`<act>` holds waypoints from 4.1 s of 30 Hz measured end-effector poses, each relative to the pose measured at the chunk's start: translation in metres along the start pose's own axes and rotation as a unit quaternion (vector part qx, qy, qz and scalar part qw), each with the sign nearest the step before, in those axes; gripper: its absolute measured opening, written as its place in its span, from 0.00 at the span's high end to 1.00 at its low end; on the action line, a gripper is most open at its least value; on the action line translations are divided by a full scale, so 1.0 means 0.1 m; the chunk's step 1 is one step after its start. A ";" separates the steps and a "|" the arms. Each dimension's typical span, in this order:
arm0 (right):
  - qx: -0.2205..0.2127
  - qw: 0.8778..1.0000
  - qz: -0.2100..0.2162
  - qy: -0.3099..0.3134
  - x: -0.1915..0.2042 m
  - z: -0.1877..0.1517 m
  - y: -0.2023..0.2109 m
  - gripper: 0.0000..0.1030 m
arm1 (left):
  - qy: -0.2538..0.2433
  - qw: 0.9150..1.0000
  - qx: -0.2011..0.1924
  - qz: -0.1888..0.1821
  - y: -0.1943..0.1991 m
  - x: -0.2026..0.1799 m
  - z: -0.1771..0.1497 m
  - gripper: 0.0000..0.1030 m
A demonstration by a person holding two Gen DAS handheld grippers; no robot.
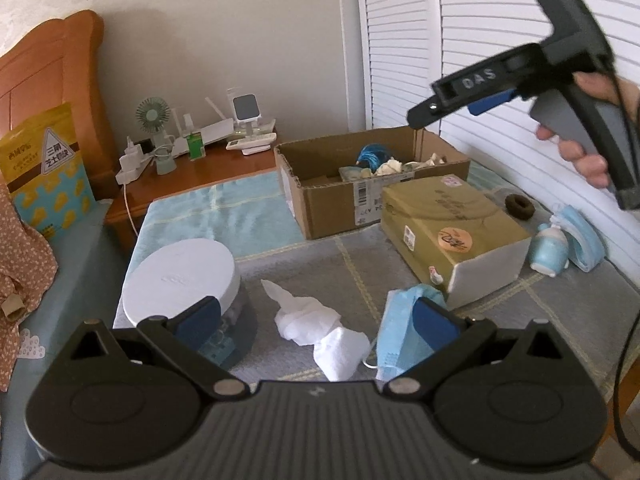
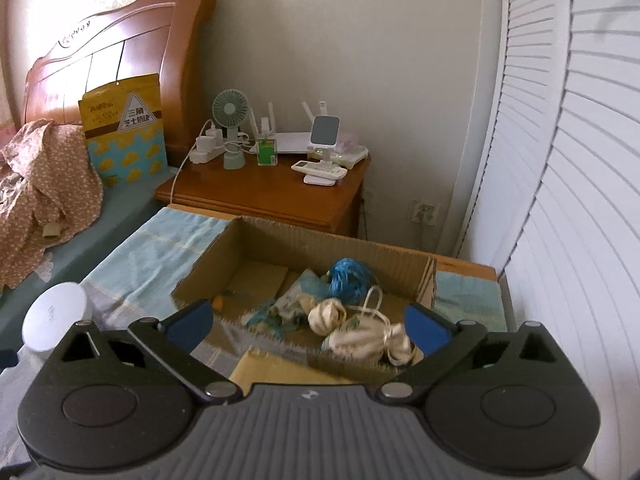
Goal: Organize soft objects
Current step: 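Withdraw the right tool from the box while the left tool approaches the blue face mask, then close the left tool on the blue face mask while the right tool approaches the doll figurine, then lift the mask with the left tool while the right tool grasps the white-and-blue doll figurine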
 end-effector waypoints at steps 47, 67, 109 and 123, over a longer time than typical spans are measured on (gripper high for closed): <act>0.112 0.993 -0.017 -0.037 0.56 -1.65 0.49 0.00 | -0.024 0.995 0.060 -0.071 -0.21 -0.26 -0.20 0.01; 0.114 0.993 -0.027 -0.014 0.65 -1.73 0.45 0.00 | -0.082 0.986 0.098 -0.104 -0.66 -0.49 -0.22 0.43; 0.105 0.987 -0.118 0.027 0.49 -1.53 0.37 0.38 | -0.049 0.982 0.132 -0.127 -0.70 -0.48 -0.29 0.52; 0.105 0.989 -0.108 0.005 0.47 -1.53 0.49 0.48 | -0.064 0.979 0.134 -0.137 -0.61 -0.43 -0.24 0.69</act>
Point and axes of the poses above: each gripper's, at about its wrist camera, not at the fingertips, and y roughly against the way its jaws point, x to its left, z to its top, the point moved 4 cm from there along -y, roughly the way its jaws point, and after that the axes turned 15 degrees about y, right-handed, at the moved point
